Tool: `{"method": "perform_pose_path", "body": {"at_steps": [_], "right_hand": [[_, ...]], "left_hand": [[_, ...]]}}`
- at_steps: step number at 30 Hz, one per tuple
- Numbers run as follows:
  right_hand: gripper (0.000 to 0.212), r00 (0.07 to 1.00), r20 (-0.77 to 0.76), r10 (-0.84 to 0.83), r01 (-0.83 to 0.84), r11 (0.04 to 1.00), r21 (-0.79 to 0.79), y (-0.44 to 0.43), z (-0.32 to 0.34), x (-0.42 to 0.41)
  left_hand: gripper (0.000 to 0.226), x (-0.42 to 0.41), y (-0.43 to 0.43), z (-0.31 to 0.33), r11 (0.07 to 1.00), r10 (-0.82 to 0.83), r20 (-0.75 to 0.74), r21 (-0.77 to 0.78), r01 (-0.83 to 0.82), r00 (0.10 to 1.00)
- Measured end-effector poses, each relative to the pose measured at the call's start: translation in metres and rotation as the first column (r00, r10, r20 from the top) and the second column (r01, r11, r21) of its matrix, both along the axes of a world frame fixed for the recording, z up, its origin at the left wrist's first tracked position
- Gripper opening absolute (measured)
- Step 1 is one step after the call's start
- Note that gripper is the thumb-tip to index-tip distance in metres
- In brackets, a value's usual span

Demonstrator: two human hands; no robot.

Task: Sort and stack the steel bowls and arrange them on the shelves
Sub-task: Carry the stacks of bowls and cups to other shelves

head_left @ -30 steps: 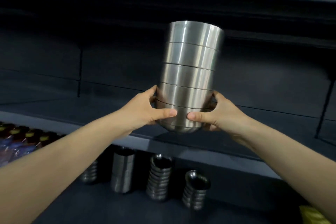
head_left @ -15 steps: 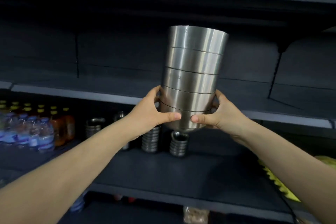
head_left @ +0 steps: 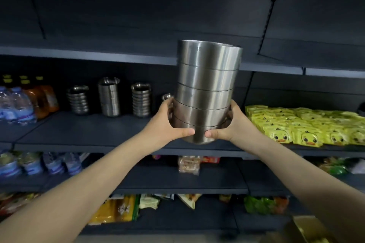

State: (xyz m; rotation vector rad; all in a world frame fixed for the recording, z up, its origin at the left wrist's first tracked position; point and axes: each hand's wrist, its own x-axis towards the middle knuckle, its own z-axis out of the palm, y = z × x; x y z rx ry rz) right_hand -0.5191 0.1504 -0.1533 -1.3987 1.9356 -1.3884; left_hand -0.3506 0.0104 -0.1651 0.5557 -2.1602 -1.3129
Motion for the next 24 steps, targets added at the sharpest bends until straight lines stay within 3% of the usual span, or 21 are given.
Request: {"method": "perform_pose_path", "body": {"at_steps": [11, 24], "right_hand": [[0.138, 0.998, 0.052, -0.018, 0.016, 0.998, 0.053, 0.0, -0.114, -0.101], [0.12, 0.999, 0.007, -0.042, 0.041, 0.999, 0.029, -0.093, -0.234, -0.227]], "left_hand": [[0.109, -0.107, 0.001, -0.11, 0.999, 0.021, 0.072, 0.035, -0.024, 0.997], [0.099, -0.23, -0.094, -0.224, 0.999, 0.044, 0.093, -0.022, -0.042, 0.995]]}}
